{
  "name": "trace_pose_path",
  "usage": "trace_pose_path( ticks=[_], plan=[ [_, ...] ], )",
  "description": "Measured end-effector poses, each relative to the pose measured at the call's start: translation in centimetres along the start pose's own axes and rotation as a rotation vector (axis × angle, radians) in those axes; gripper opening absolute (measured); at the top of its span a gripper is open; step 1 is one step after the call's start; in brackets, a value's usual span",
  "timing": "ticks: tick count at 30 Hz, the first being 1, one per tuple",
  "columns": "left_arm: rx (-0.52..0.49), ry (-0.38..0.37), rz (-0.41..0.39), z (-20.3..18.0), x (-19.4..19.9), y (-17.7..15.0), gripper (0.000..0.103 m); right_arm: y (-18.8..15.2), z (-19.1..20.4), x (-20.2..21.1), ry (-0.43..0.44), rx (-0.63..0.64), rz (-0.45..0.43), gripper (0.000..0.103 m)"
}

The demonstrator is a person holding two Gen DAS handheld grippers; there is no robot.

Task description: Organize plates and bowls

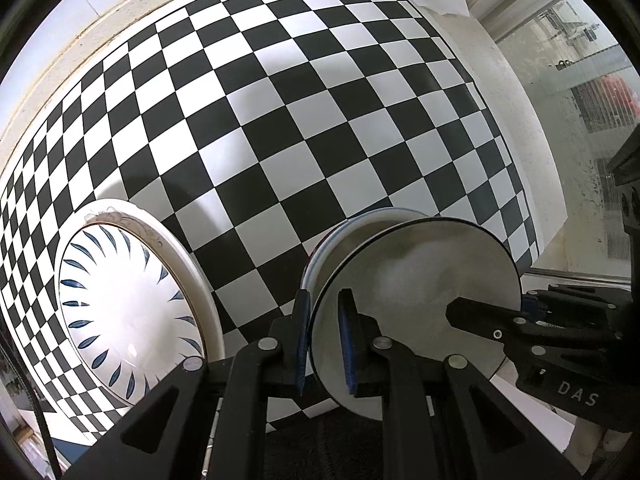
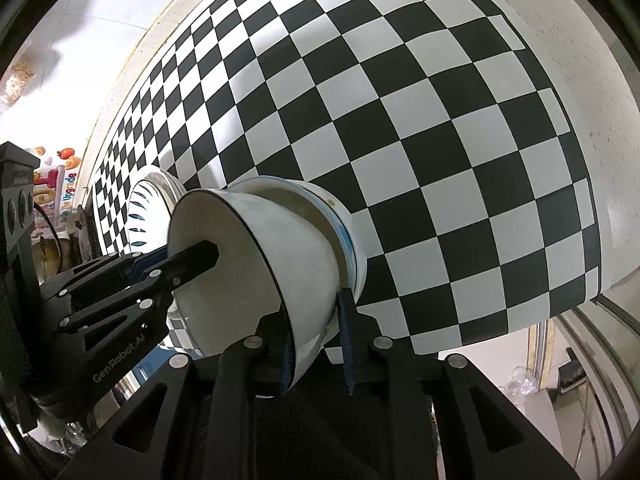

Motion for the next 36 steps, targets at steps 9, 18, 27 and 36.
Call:
trace_pose_path(
  ticks=[9,18,27,36],
  plan=[
    [-0.005,0.015,0.001,0.0,-0.3,-0.2,0.012,0.0,-0.2,0.7,-0.005,0.005,-0.010,0.023],
    [0.011,0.028,0.015,0.5,0.4,-0.9,0.012,-0.3,0.4,1.3,-0.028,0.028,-0.020,0.023],
    [0.003,0.005,-0.068,0.4,6.4,-2.1,0.013,-1.0,2.1,7.5,-0.202,0.135,-0.121,0.046],
    [0.034,-0.038,-0.119,-0.6,12.3,-4.2,0.027,-3.0,5.3,15.1,-0.312,0.209,-0.260,0.074]
  ],
)
Point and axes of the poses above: each gripper's, at about its wrist camera, not at the fingertips, and x roughly against the way its jaws point, z to its left, y to its top, the point moved 10 cm from there along -x, roughly the way its jaws point, and after that the axes turned 6 degrees about x, right-handed, at the moved point
